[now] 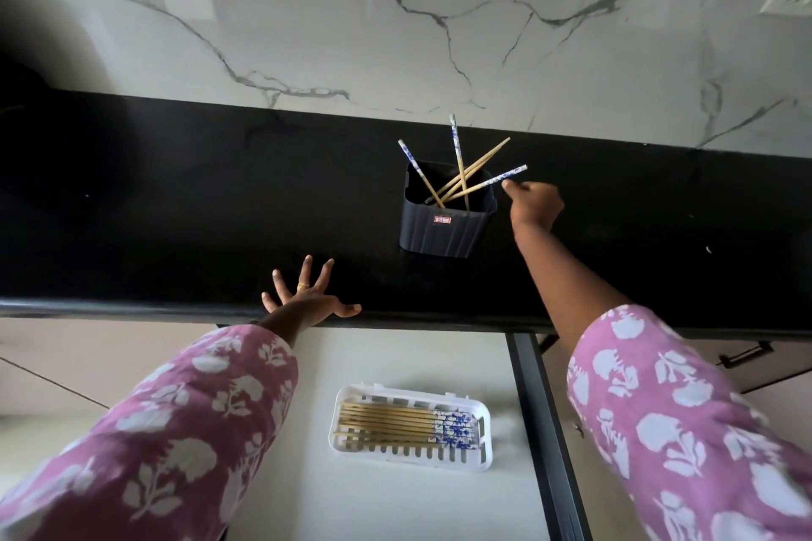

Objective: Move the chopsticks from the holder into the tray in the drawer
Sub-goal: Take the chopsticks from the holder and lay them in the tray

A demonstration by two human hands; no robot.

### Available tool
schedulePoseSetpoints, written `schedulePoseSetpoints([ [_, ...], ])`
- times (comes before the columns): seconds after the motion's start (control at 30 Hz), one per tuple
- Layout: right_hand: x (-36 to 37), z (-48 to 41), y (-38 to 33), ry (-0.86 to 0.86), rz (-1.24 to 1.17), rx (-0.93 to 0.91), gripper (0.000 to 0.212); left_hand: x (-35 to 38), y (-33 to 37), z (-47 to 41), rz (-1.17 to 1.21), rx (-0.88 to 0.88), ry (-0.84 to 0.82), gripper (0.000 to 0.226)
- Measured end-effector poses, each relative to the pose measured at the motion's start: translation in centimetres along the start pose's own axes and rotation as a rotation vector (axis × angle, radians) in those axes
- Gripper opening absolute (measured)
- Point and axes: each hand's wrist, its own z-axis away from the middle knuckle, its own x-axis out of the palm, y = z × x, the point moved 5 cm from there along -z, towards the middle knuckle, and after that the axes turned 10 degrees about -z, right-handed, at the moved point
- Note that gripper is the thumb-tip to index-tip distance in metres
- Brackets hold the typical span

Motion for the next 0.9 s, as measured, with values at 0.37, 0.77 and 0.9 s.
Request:
schedulePoseSetpoints([
  [0.37,2.9,-4.9,2.0,0.003,-0.365,0.353,0.017,0.0,0.0,-0.4,-0.037,-0.006,-0.010,0.100],
  [0.77,-0.6,-2.6,-2.7,0.053,-0.529,0.156,0.022,0.0,0.0,0.1,-0.006,-0.029,0.008,0.097],
  [0.9,-3.2,-1.3,-4.4,0.093,-0.572,0.101,0.022,-1.0,-0.3,0.3,0.058,-0.039,-0.047,0.084],
])
